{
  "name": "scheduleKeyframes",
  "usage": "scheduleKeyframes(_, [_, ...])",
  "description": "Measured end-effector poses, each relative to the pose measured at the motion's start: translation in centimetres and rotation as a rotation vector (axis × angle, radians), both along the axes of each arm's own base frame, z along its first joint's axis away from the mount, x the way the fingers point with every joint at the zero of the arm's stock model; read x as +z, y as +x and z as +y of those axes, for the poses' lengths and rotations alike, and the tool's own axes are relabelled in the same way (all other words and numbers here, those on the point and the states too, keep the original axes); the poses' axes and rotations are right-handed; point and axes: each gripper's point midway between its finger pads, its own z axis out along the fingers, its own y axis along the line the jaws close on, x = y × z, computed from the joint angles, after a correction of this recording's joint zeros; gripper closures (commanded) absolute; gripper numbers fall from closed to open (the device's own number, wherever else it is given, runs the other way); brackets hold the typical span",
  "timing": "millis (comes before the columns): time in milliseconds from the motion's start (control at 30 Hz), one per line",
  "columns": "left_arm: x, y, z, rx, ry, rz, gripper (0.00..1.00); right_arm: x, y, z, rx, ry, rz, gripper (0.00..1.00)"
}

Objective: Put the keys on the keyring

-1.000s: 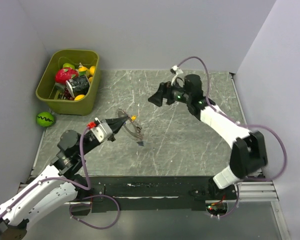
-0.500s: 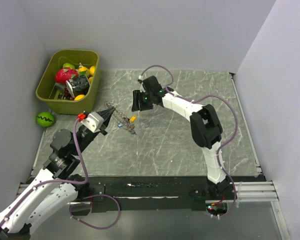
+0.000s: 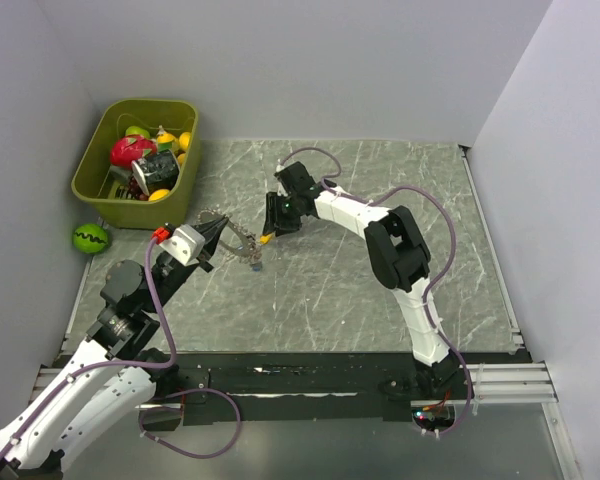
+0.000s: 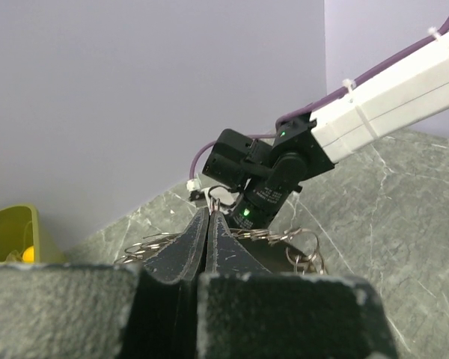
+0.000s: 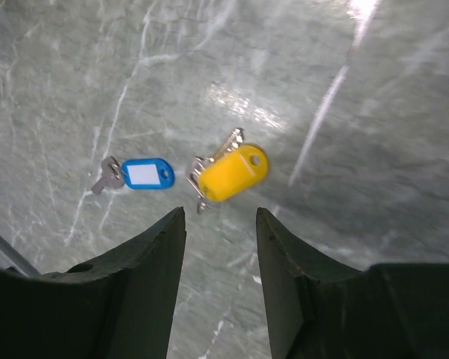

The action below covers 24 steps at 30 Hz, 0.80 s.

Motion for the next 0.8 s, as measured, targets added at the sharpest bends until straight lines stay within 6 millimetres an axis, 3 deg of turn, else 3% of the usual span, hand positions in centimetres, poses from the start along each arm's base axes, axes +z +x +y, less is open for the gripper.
scheduleKeyframes(200, [-0.2,0.0,-0.1,-0.006,0.002,0.0,0.99,-1.8,-1.0,1.3,0.013,0.024,0.063,0.55])
scheduleKeyframes(633, [-0.3,-0.5,-0.7,-0.049,-0.004,-0.027,0.99,-2.2,-1.5,2.8,0.016,0.055,0.095,0.66])
scheduleKeyframes(800, [0.3,-1.1,-0.8,-0.075,-0.018,-0.049,0.99,-2.2,-1.4,3.2,0.015,0.06,0.099,0.75])
